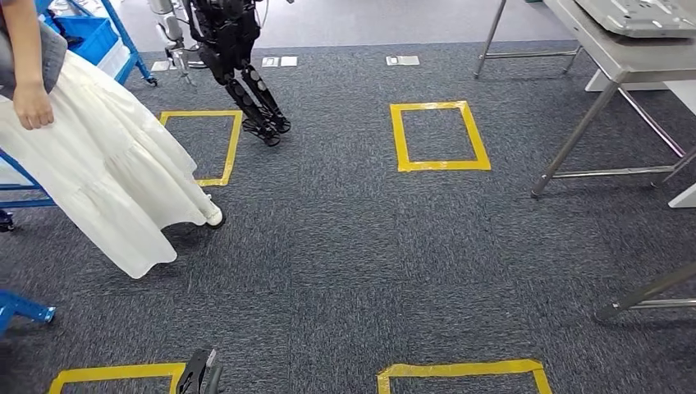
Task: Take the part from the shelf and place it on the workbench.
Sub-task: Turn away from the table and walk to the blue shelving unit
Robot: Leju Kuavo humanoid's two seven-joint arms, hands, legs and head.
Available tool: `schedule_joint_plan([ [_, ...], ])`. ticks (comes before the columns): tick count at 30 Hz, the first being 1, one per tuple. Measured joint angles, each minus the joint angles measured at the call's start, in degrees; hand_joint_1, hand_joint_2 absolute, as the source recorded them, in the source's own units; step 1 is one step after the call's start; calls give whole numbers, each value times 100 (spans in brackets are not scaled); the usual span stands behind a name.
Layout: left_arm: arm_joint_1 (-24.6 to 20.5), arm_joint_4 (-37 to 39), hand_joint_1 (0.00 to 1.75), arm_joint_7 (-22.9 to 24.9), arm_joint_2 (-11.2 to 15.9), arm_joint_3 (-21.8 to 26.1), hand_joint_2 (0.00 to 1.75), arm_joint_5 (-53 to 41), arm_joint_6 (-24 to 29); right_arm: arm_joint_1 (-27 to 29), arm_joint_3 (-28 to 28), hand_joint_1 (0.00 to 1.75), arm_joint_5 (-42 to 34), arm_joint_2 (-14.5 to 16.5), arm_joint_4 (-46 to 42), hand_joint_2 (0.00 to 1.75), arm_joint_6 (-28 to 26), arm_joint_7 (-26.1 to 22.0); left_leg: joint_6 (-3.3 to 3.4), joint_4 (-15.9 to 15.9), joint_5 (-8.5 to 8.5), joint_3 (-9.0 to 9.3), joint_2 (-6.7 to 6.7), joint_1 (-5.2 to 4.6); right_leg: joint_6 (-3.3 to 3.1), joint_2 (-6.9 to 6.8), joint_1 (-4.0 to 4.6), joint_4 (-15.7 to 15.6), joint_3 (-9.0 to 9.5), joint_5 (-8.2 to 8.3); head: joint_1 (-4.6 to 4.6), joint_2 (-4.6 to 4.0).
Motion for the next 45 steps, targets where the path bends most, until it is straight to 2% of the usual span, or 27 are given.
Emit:
schedule_joint_plan([
  [1,7,0,0,-14,-2,1,0,-3,11,-1,-4,0,25,-2,0,0,5,21,-24,56,38,-35,20,25,0,-74,1,1,1,-8,-2,0],
  [2,13,0,0,-37,-3,2,0,-3,19,-6,-5,0,48,-3,0,0,10,38,-43,-122,175,53,57,50,5,-144,-3,2,6,-17,-3,0],
  [4,10,0,0,-82,-5,4,0,-3,40,-24,-6,0,84,-2,0,0,13,62,-61,-900,517,474,298,75,46,-266,0,8,31,-52,-7,0],
  [6,-9,-1,0,-98,-17,5,0,-3,65,-41,-9,0,110,-4,-1,0,8,70,-25,-1447,669,782,495,50,122,-379,42,20,38,-107,5,0],
  [7,-17,-1,0,-98,-24,6,0,-3,76,-54,-10,0,126,-4,-1,0,4,71,10,-1528,668,822,503,22,160,-438,59,19,54,-127,13,0],
  [9,-22,0,0,-85,-30,9,0,-11,90,-94,-10,0,181,2,-3,0,-8,72,102,-1557,689,819,348,-8,236,-534,68,23,90,-157,25,0],
  [11,-30,-1,0,-55,-45,12,0,-37,93,-125,-9,0,252,12,-4,0,-25,74,194,-1604,731,834,220,-6,269,-316,49,234,30,-296,35,-1],
  [13,-59,-2,0,1,-65,13,0,-70,108,-129,-9,0,301,21,-3,0,-39,81,258,-1621,753,835,84,-6,228,36,7,908,-280,-617,57,-1],
  [15,-74,-1,0,52,-71,13,0,-92,125,-114,-9,0,320,26,-1,0,-46,97,279,-1619,757,824,-83,-13,220,155,-12,1639,-670,-865,64,0],
  [16,-71,-1,0,63,-71,13,0,-101,125,-105,-9,0,327,25,-1,0,-47,105,278,-1617,758,823,-171,-16,253,167,-15,1750,-753,-857,65,0],
  [18,-66,0,0,76,-75,13,0,-120,116,-91,-9,0,352,23,0,0,-50,115,270,-1612,760,836,-340,-16,356,223,-30,1283,-578,-566,64,0],
  [20,-70,0,0,77,-81,13,0,-135,110,-88,-9,0,379,25,3,0,-67,125,232,-1604,760,841,-487,-24,415,452,-72,475,-244,-208,71,0],
  [22,-74,0,0,75,-86,13,0,-145,116,-93,-9,0,391,29,10,0,-85,137,164,-1603,771,821,-592,-37,358,585,-76,133,-99,-63,64,0],
  [24,-68,0,0,74,-87,13,0,-152,128,-99,-9,0,399,34,13,0,-89,149,92,-1614,798,789,-678,-22,254,476,-55,125,-84,-27,51,0],
  [25,-64,0,0,67,-86,14,0,-155,132,-100,-10,0,406,36,13,0,-87,154,66,-1578,776,758,-629,-16,207,418,-59,114,-77,-11,48,0],
  [27,-69,0,0,41,-95,14,0,-173,131,-91,-10,0,433,38,13,0,-76,158,34,-1227,552,583,-343,-17,106,279,-74,88,-75,13,22,0],
  [29,-81,0,0,23,-109,13,0,-198,126,-80,-10,0,485,44,13,0,-64,158,8,-471,167,228,-51,-19,40,121,-29,87,-81,4,0,0],
  [31,-76,0,0,25,-115,13,0,-207,117,-71,-9,0,531,52,13,0,-59,158,-5,55,0,-14,26,-14,24,-43,9,88,-88,-7,1,0],
  [32,-73,0,0,27,-116,13,0,-212,104,-73,-8,0,546,59,13,0,-57,158,0,1,74,27,48,-15,21,-120,20,89,-87,-11,-2,0],
  [33,-75,-1,0,28,-116,14,0,-220,92,-80,-8,0,559,68,13,0,-55,158,16,-281,229,191,92,-18,17,-190,28,89,-82,-15,-1,-1],
  [36,-120,-4,0,35,-115,14,0,-242,106,-111,-7,0,594,95,13,0,-52,158,108,-1366,599,812,408,-71,35,-370,78,92,-57,-42,3,-1],
  [37,-137,-4,0,38,-116,14,0,-241,122,-122,-7,0,600,99,13,0,-53,158,136,-1512,618,886,459,-96,51,-423,94,92,-51,-52,3,0],
  [39,-151,-4,0,43,-114,16,0,-241,152,-148,-7,0,608,111,12,0,-51,158,185,-1572,622,885,361,-124,96,-534,106,78,-24,-67,2,0],
  [40,-149,-4,0,44,-114,17,0,-242,161,-160,-7,0,617,116,10,0,-47,159,212,-1610,647,907,299,-109,121,-517,106,95,-23,-85,1,0],
  [42,-163,-4,0,45,-118,19,0,-250,163,-166,-5,0,642,124,6,0,-34,161,276,-1688,706,952,170,-56,145,-247,95,373,-120,-252,16,-1],
  [44,-185,-4,0,46,-130,19,0,-258,161,-157,-4,0,675,123,6,0,-24,172,310,-1707,737,949,31,-28,125,77,49,1105,-450,-589,43,-1],
  [45,-188,-4,0,50,-133,19,0,-260,162,-150,-3,0,688,122,7,0,-22,180,310,-1705,742,940,-49,-28,129,133,26,1480,-632,-726,53,0],
])
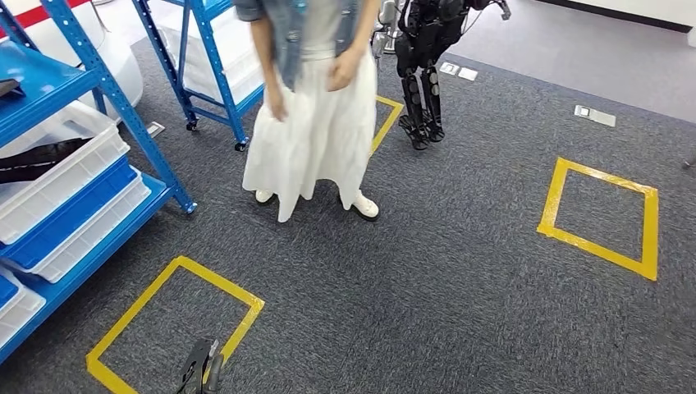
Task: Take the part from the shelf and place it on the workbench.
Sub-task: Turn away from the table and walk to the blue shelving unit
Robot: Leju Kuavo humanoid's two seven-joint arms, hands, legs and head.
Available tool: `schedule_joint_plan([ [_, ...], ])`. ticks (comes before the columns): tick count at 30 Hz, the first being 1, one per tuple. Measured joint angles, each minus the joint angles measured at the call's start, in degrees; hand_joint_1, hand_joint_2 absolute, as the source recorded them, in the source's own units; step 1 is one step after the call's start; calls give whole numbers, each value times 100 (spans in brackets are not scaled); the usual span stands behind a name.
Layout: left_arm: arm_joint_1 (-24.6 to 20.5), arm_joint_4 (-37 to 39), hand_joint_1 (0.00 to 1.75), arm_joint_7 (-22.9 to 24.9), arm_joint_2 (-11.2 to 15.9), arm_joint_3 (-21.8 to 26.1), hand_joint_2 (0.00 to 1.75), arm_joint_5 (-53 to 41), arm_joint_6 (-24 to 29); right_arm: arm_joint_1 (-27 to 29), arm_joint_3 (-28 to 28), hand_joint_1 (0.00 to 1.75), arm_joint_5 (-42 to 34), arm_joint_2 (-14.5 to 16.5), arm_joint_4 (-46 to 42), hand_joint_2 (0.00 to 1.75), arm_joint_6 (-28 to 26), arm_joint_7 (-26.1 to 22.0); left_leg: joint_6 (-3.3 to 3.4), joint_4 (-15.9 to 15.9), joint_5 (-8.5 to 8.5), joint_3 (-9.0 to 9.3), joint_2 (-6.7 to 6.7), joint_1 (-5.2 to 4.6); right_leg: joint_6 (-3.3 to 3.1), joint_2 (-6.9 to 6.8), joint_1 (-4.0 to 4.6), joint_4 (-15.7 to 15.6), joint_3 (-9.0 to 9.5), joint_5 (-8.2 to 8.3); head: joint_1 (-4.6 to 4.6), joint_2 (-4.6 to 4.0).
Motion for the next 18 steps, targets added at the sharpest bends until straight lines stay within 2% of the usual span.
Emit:
schedule_joint_plan([
  [1,5,0,0,5,-3,0,0,-1,1,7,1,0,12,-3,0,0,1,7,-4,3,4,-5,-81,1,27,19,-21,236,-121,-64,-2,0],
  [2,11,1,0,11,-4,0,0,-1,1,13,1,0,20,-5,0,0,2,11,-14,6,9,-6,-164,5,78,27,-41,241,-134,-21,1,0],
  [3,15,1,0,18,-5,0,0,-2,1,16,1,0,29,-9,0,0,2,14,-30,8,13,-3,-248,15,147,46,-69,-3,-31,119,-1,0],
  [4,15,1,0,23,-7,0,0,-5,1,13,2,0,45,-12,0,0,6,20,-55,14,14,1,-329,28,222,114,-108,-414,149,312,0,0],
  [5,13,1,0,28,-7,0,0,-12,3,8,6,0,67,-10,2,0,14,30,-95,24,14,-2,-407,31,281,240,-142,-823,325,483,7,0],
  [6,10,0,0,36,-7,0,0,-20,4,1,13,0,93,-5,4,0,24,39,-137,36,14,-14,-471,30,297,340,-164,-1144,457,612,10,0],
  [7,9,0,0,41,-4,0,0,-27,2,-9,21,0,120,1,7,0,33,47,-182,43,21,-36,-521,24,281,416,-171,-1309,522,678,13,0],
  [8,13,0,0,46,0,1,0,-33,-3,-23,30,0,142,8,9,0,38,52,-221,42,37,-60,-566,20,241,431,-157,-1341,531,695,10,0],
  [10,27,1,0,55,17,4,0,-36,-16,-51,46,0,178,15,8,0,37,57,-271,47,58,-106,-616,47,157,310,-146,-1344,538,730,-3,0],
  [11,31,1,0,61,23,5,0,-36,-21,-62,52,0,190,19,8,0,37,61,-287,113,14,-146,-531,55,118,249,-145,-1347,539,740,-15,0],
  [12,26,2,0,69,27,5,0,-36,-25,-70,55,0,199,23,8,0,38,66,-299,282,-93,-230,-387,58,68,180,-140,-1355,539,746,-31,0],
  [14,0,2,0,90,22,4,0,-36,-31,-78,55,0,203,25,9,0,53,84,-315,974,-465,-558,-43,49,-16,30,-94,-1361,532,741,-60,0],
  [15,-9,2,0,102,20,4,0,-36,-32,-77,55,0,204,22,9,0,64,97,-319,1388,-643,-756,39,50,-42,-57,-63,-1361,526,735,-68,0],
  [16,-10,2,0,115,19,5,0,-35,-32,-76,55,0,204,18,9,0,78,107,-314,1689,-743,-898,76,51,-53,-143,-36,-1360,521,728,-67,0],
  [17,-6,2,0,127,18,5,0,-35,-32,-78,55,0,203,13,9,0,88,114,-300,1793,-738,-938,92,49,-61,-226,-12,-1360,519,723,-68,0],
  [18,-3,2,0,137,18,5,0,-37,-32,-83,55,0,203,10,9,0,97,116,-272,1647,-627,-848,113,41,-69,-301,7,-1360,524,718,-69,0],
])
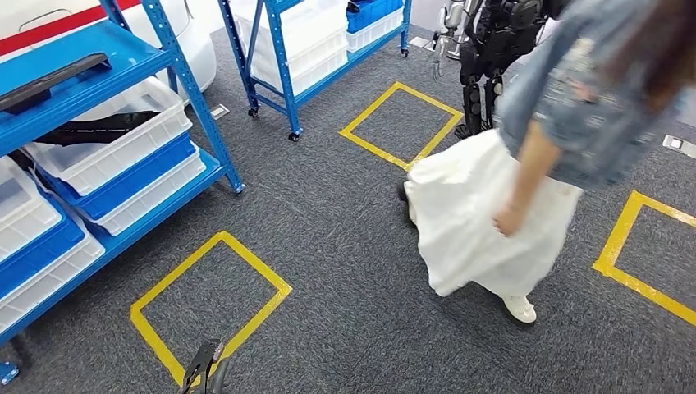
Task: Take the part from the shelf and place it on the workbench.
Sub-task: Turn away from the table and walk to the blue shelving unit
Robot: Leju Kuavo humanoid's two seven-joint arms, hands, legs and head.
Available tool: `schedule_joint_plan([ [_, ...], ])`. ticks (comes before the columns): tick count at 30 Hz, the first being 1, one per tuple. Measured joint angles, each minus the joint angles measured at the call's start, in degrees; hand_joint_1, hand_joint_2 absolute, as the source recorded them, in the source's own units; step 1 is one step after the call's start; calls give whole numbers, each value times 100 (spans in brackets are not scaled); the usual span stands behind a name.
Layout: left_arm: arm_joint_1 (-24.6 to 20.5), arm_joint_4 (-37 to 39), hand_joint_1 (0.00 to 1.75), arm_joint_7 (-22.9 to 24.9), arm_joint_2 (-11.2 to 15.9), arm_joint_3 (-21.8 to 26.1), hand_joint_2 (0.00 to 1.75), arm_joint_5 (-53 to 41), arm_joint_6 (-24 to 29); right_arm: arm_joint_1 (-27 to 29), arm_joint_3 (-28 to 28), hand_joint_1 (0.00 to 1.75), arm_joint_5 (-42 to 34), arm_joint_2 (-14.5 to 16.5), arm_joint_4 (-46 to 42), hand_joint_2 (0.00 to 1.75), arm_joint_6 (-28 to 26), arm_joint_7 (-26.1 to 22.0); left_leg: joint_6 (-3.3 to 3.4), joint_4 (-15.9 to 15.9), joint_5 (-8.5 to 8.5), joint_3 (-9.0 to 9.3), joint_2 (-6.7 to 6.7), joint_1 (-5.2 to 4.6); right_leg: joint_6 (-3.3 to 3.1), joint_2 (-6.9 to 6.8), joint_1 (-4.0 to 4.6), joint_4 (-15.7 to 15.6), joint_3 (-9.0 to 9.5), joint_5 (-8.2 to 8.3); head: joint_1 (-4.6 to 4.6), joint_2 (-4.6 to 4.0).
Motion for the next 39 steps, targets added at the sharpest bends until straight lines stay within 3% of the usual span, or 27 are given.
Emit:
schedule_joint_plan([
  [2,-16,-2,0,23,2,-1,0,-5,2,-18,-1,0,-3,5,0,0,14,0,105,-781,328,454,189,-60,-17,-136,29,0,28,-15,1,-1],
  [4,-68,-4,0,49,-3,-1,0,-17,4,-37,-2,0,-5,13,0,0,22,-1,198,-1374,483,781,410,-142,-11,-262,65,1,39,-35,3,-1],
  [5,-92,-5,0,65,-5,-1,0,-31,10,-49,-2,0,-5,16,0,0,24,-2,222,-1471,481,817,454,-173,0,-321,74,-1,40,-43,5,-1],
  [7,-113,-5,0,106,-7,-1,0,-65,31,-75,-2,0,-6,20,-3,0,21,-3,249,-1526,515,817,327,-168,31,-427,97,-8,54,-59,2,0],
  [9,-130,-4,0,141,-19,-1,0,-98,46,-86,-3,0,-11,18,-10,0,16,-11,280,-1626,585,873,194,-116,58,-212,94,158,9,-164,8,-1],
  [11,-179,-4,0,157,-42,-1,0,-127,46,-83,-5,0,-18,4,-13,0,14,-21,301,-1678,631,891,48,-73,56,179,49,772,-264,-456,35,-1],
  [13,-211,-4,0,172,-58,-1,0,-143,46,-66,-8,0,-21,-10,-12,0,14,-24,303,-1676,644,870,-121,-59,74,321,6,1497,-621,-729,56,0],
  [14,-210,-3,0,179,-64,-1,0,-148,46,-56,-8,0,-21,-18,-11,0,14,-24,293,-1673,647,866,-208,-52,119,332,-19,1630,-698,-743,55,0],
  [15,-206,-3,0,186,-68,-1,0,-150,46,-47,-9,0,-21,-24,-11,0,14,-24,277,-1669,649,867,-293,-41,186,340,-48,1530,-665,-653,56,0],
  [16,-205,-2,0,191,-72,-1,0,-153,46,-43,-9,0,-21,-31,-11,0,14,-24,251,-1661,648,871,-377,-25,269,373,-89,1205,-531,-479,54,0],
  [17,-208,-2,0,193,-75,-1,0,-154,46,-40,-9,0,-21,-36,-10,0,14,-24,214,-1649,641,869,-456,-11,352,481,-142,769,-348,-283,62,0],
  [18,-214,-2,0,193,-77,-1,0,-154,46,-36,-9,0,-21,-33,-3,0,16,-25,168,-1623,630,855,-528,-8,395,602,-177,396,-192,-129,76,0],
  [20,-217,-2,0,192,-76,-1,0,-155,46,-37,-9,0,-15,-24,10,0,22,-28,81,-1592,628,804,-639,-21,365,752,-204,48,-48,6,86,0],
  [22,-209,-2,0,194,-69,-1,0,-167,47,-45,-10,0,-4,-20,15,0,26,-30,26,-1586,645,760,-710,-7,265,654,-186,58,-44,16,65,0],
  [24,-207,-2,0,197,-63,-2,0,-182,47,-48,-11,0,4,-18,15,0,27,-30,-8,-1437,558,682,-493,5,182,540,-178,52,-33,22,41,0],
  [26,-223,-1,0,198,-68,-3,0,-187,46,-47,-11,0,9,-16,15,0,27,-35,-28,-854,247,405,-141,-2,87,402,-140,46,-20,10,13,-1],
  [28,-227,0,0,199,-72,-3,0,-187,46,-32,-11,0,10,-19,15,0,27,-38,-30,-71,-76,10,-25,2,24,237,-81,47,-15,-14,0,-1],
  [29,-220,0,0,199,-73,-2,0,-187,46,-27,-11,0,10,-21,15,0,27,-37,-17,139,-114,-103,-15,1,8,155,-55,47,-11,-25,-1,-1],
  [30,-212,0,0,199,-74,-2,0,-187,46,-26,-11,0,10,-21,15,0,27,-37,9,99,-30,-89,-7,-6,-6,81,-31,47,-2,-36,-1,0],
  [31,-209,0,0,199,-73,-1,0,-187,46,-31,-11,0,10,-20,15,0,27,-37,53,-163,140,43,24,-21,-21,9,-8,46,14,-47,-2,0],
  [33,-229,-3,0,212,-67,-2,0,-187,46,-41,-11,0,18,-6,15,0,27,-37,198,-954,471,463,262,-103,-37,-121,36,44,52,-79,6,-1],
  [35,-269,-5,0,234,-65,-3,0,-187,43,-55,-11,0,27,5,15,0,27,-37,307,-1391,567,681,463,-196,-20,-245,57,40,71,-106,10,-1],
  [37,-289,-5,0,255,-58,-3,0,-190,40,-80,-12,0,32,16,14,0,31,-37,346,-1459,565,691,391,-236,18,-375,61,18,100,-121,2,0],
  [38,-286,-5,0,266,-57,-3,0,-194,40,-91,-12,0,34,21,12,0,33,-37,353,-1517,598,730,319,-214,39,-380,65,25,110,-140,0,0],
  [39,-287,-5,0,276,-57,-2,0,-199,38,-97,-13,0,39,22,10,0,36,-37,364,-1589,636,775,247,-185,54,-285,70,89,99,-185,-1,-1],
])
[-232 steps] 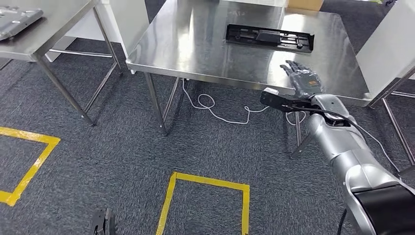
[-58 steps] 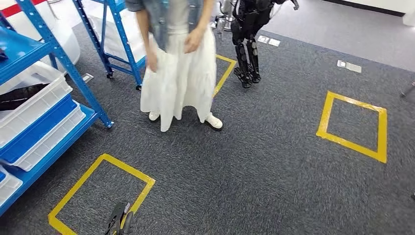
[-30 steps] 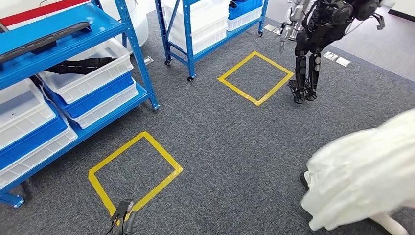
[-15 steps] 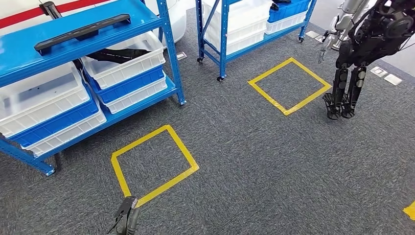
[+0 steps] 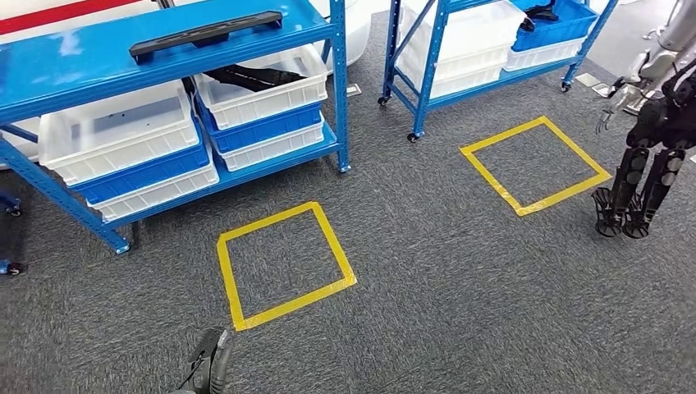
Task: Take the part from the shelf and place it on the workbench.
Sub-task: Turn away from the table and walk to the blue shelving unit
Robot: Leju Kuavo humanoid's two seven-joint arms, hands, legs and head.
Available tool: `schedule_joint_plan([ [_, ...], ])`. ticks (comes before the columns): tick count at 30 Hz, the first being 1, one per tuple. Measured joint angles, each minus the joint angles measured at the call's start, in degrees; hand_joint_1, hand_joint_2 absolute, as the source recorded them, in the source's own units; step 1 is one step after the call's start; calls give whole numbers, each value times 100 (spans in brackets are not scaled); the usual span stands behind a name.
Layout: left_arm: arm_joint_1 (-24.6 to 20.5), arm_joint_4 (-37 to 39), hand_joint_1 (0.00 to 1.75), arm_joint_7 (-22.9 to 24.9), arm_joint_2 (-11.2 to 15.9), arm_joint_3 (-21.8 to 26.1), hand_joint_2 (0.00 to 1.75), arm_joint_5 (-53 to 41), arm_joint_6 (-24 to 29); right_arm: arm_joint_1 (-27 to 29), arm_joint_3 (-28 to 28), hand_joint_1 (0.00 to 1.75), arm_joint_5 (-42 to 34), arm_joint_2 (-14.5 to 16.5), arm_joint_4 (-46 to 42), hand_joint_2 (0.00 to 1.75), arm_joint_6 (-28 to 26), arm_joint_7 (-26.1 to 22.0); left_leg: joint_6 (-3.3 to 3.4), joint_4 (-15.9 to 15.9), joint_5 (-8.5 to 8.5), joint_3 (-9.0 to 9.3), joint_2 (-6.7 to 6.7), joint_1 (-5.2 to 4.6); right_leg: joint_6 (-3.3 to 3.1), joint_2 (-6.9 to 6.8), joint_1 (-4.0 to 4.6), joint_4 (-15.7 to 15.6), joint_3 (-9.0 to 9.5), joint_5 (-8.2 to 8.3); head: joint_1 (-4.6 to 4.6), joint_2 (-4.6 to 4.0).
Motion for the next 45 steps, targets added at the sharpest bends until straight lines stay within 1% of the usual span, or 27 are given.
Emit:
schedule_joint_plan([
  [1,-11,0,0,10,-3,0,0,-5,-1,-1,-1,0,4,-1,-2,0,2,-1,8,-69,41,41,-72,37,6,157,-1,160,-62,-82,3,-1],
  [3,-38,1,0,24,-17,-1,0,-7,-2,5,-2,0,13,-18,-2,0,2,-2,16,-127,82,64,-226,87,4,511,-42,836,-387,-362,19,-1],
  [5,-33,2,0,32,-29,0,0,-7,-4,23,-3,0,26,-38,0,0,2,-2,4,-123,87,54,-399,102,49,609,-94,1463,-731,-553,32,-1],
  [6,-20,3,0,34,-33,1,0,-7,-3,32,-3,0,37,-49,1,0,2,-2,-11,-119,89,53,-485,111,105,616,-120,1495,-778,-513,32,-1],
  [7,-9,4,0,35,-37,1,0,-8,1,38,-3,0,47,-58,1,0,2,-2,-35,-114,89,56,-569,125,179,628,-151,1291,-713,-377,32,-1],
  [9,-5,4,0,35,-45,1,0,-8,7,36,-3,0,63,-72,3,0,2,-2,-117,-86,80,52,-730,146,330,795,-233,488,-393,9,38,-1],
  [10,-7,4,0,35,-48,1,0,-8,9,33,-3,0,65,-74,4,0,2,-2,-162,-63,69,41,-793,145,346,878,-261,168,-266,148,41,-1],
  [12,-6,3,0,34,-49,1,0,-8,12,17,-3,0,68,-72,7,0,2,-2,-242,-34,67,1,-884,136,274,955,-267,-55,-172,248,30,-1],
  [14,1,3,0,34,-39,3,0,-5,16,-1,-3,0,71,-68,6,0,3,-2,-287,-20,73,-37,-911,160,174,846,-250,-52,-154,272,9,0],
  [16,-1,4,0,34,-36,5,0,-3,19,-2,-3,0,77,-60,6,0,5,-2,-324,204,-62,-149,-666,172,96,737,-246,-57,-147,281,-14,0],
  [18,-15,5,0,36,-45,5,0,-2,20,5,-3,0,85,-56,7,0,5,-2,-358,874,-402,-474,-356,171,14,606,-212,-61,-146,266,-38,0],
  [20,-11,5,0,41,-51,7,0,1,25,21,-4,0,90,-62,8,0,5,-2,-371,1615,-678,-855,-273,180,-35,453,-167,-60,-146,248,-40,0],
  [21,-3,6,0,44,-52,9,0,2,27,25,-5,0,91,-65,8,0,6,-2,-362,1757,-677,-936,-263,181,-47,376,-150,-60,-143,239,-42,1],
  [23,1,7,0,49,-52,12,0,4,29,19,-9,0,93,-65,8,0,5,-2,-299,1347,-383,-732,-203,164,-68,238,-120,-61,-120,222,-43,1],
  [25,-29,4,0,49,-52,15,0,4,34,6,-14,0,103,-51,8,0,4,-2,-164,532,-79,-294,133,74,-67,112,-79,-61,-86,192,-40,0],
  [27,-77,1,0,46,-58,19,0,5,43,-10,-20,0,111,-38,8,0,4,-2,-76,119,-15,-90,355,-16,-37,-19,-54,-64,-66,161,-38,0],
  [29,-99,1,0,43,-57,34,0,7,58,-25,-28,0,111,-25,4,0,2,-2,-59,53,-3,-72,211,-26,3,-167,-31,-88,-40,138,-40,0],
  [30,-95,1,0,41,-62,44,0,8,66,-31,-34,0,112,-20,1,0,0,-2,-56,-7,32,-35,132,-10,26,-134,-26,-68,-30,115,-35,-1],
  [32,-106,2,0,39,-75,58,0,6,80,-34,-50,0,114,-13,-5,0,-4,-3,-35,-122,115,39,-35,49,39,180,-30,258,-154,-53,-13,-1],
  [34,-127,3,0,39,-91,62,0,0,89,-27,-71,0,119,-17,-4,0,-5,-3,-11,-145,147,34,-207,81,29,528,-86,1002,-520,-349,5,-1],
  [36,-117,4,0,45,-101,63,0,-8,95,-8,-89,0,129,-23,-1,0,-4,1,-11,-141,154,26,-396,99,86,606,-134,1522,-830,-478,11,-2],
  [37,-107,5,0,49,-103,63,0,-11,95,-2,-94,0,137,-26,1,0,-4,3,-28,-137,153,27,-489,114,153,616,-159,1467,-840,-397,13,-2],
  [39,-98,7,0,54,-106,65,0,-11,96,-3,-99,0,154,-32,1,0,-3,6,-98,-112,144,25,-663,147,320,733,-240,764,-572,-38,14,-1],
  [40,-100,7,0,54,-107,66,0,-9,96,-8,-101,0,158,-32,2,0,0,7,-151,-76,125,9,-738,149,366,836,-273,376,-415,129,24,-1],
  [42,-102,5,0,50,-107,68,0,-4,97,-23,-101,0,167,-27,4,0,5,7,-247,-26,94,-36,-851,142,322,957,-299,-17,-245,288,19,0],
  [44,-92,5,0,45,-98,73,0,-4,98,-41,-101,0,176,-22,5,0,6,10,-306,-15,91,-73,-931,165,193,871,-282,-29,-226,310,-4,0],
  [45,-86,5,0,40,-91,77,0,-4,101,-49,-101,0,184,-20,5,0,6,11,-325,12,79,-90,-872,177,147,824,-277,-29,-218,317,-14,0],
])
